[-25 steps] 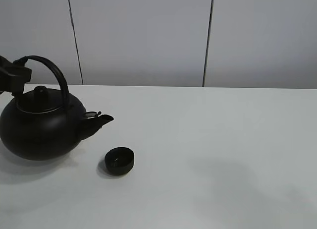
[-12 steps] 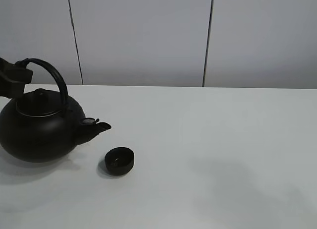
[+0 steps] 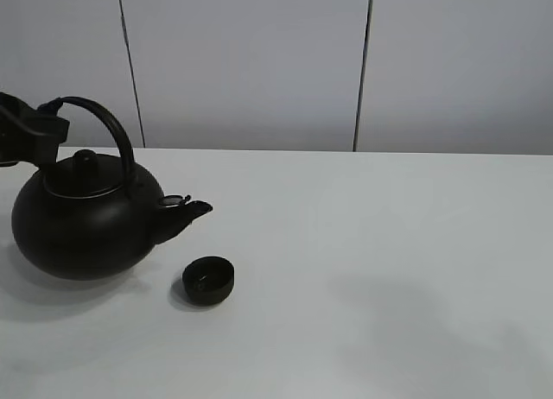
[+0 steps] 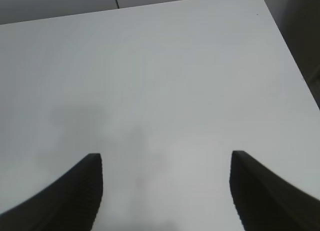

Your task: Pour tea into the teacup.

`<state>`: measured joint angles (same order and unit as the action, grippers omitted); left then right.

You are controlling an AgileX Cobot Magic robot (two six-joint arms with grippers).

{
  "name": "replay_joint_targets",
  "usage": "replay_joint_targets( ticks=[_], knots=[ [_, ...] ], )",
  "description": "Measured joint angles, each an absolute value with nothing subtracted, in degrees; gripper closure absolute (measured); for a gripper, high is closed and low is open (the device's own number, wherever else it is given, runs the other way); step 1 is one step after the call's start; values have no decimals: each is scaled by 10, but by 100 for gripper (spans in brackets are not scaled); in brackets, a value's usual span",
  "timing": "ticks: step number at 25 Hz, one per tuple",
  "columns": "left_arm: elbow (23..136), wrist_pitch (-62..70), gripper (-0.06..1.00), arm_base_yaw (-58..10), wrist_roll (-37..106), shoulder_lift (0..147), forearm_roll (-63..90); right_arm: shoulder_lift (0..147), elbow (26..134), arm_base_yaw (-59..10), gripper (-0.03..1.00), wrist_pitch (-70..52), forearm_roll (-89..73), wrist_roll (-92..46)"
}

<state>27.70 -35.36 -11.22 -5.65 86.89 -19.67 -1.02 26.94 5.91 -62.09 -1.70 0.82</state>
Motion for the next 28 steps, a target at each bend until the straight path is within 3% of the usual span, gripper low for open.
replay_joint_targets(
  ticks=[28],
  knots=[
    [277, -302, 78, -115, 19, 869, -159, -10, 269, 59, 47, -621, -17, 8]
  ],
)
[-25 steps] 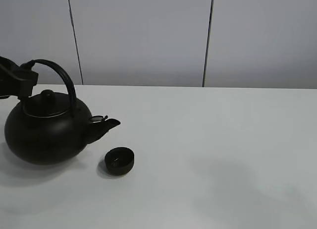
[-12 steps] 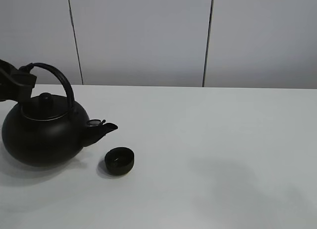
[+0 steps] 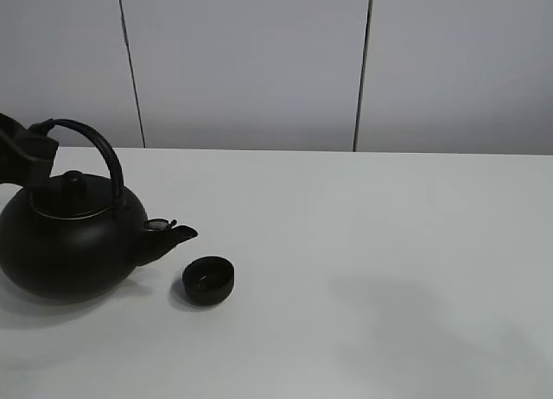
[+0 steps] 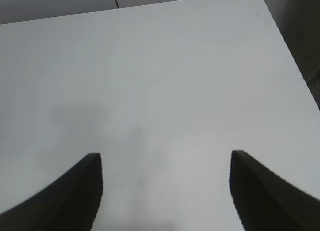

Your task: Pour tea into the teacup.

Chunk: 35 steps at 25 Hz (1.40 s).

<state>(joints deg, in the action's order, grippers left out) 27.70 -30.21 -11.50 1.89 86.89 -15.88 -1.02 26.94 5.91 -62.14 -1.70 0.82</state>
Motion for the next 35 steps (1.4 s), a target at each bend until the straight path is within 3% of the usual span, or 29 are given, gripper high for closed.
replay_joint_targets(
  ticks=[35],
  knots=[
    [278, -301, 79, -115, 118, 869, -158, -10, 269, 59, 47, -621, -17, 8]
  ],
)
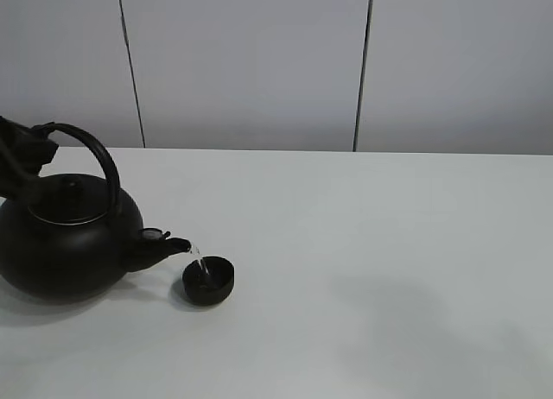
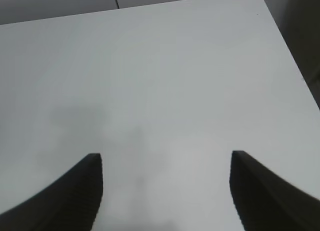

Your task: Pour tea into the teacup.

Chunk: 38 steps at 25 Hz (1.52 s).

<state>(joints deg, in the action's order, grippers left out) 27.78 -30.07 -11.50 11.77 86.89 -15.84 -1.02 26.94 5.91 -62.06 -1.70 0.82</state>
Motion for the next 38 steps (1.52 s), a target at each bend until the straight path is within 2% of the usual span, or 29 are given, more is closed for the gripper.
replay_joint_targets(
  ticks=[9, 24, 38],
  knots=[
    [288, -290, 79, -115, 111, 869, -158, -10, 269, 59, 47, -621, -17, 8],
    [288, -287, 79, -109, -50, 869, -164, -10, 269, 59, 47, -621, -17, 8],
    [199, -435, 79, -7, -72, 869, -204, -10, 269, 59, 47, -621, -17, 8]
  ],
)
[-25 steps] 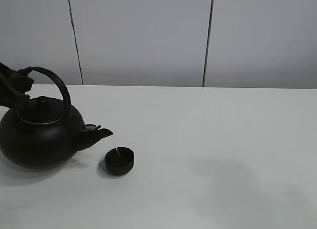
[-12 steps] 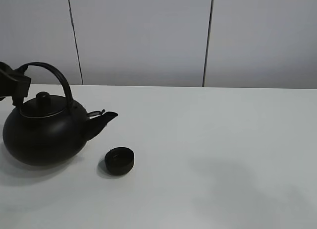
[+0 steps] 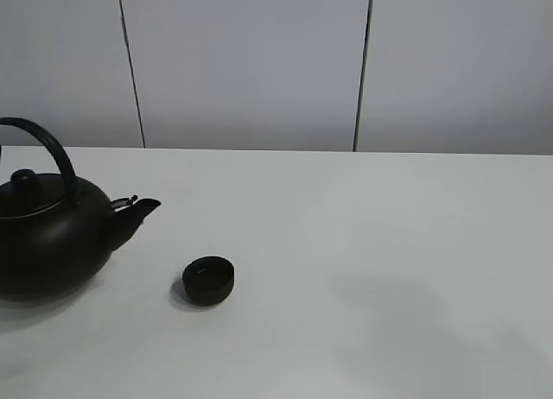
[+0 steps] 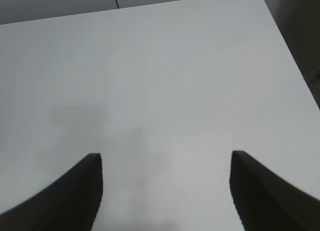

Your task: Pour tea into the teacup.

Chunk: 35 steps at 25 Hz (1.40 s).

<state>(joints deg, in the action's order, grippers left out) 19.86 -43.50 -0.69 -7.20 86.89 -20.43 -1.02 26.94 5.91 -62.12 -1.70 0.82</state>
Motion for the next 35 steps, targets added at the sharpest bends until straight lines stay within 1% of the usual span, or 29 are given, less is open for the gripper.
replay_joint_targets(
  ticks=[3, 9, 20, 26, 28, 31, 35],
  knots=[
    [183, -454, 79, 8, -56, 869, -210, -10, 269, 59, 47, -621, -17, 8],
    [175, -455, 79, 14, -35, 871, -213, -10, 269, 59, 47, -621, -17, 8],
    [179, -594, 79, 14, -30, 990, -213, -10, 269, 59, 47, -621, -17, 8],
    [181, -606, 79, 14, -53, 999, -211, -10, 269, 59, 47, -621, -17, 8],
    [181, -607, 77, 14, -60, 999, -213, -10, 269, 59, 47, -621, -17, 8],
    [181, -620, 67, 14, -76, 999, -215, -10, 269, 59, 47, -621, -17, 8],
    [181, -622, 62, 14, -83, 999, -213, -10, 269, 59, 47, -621, -17, 8]
  ],
)
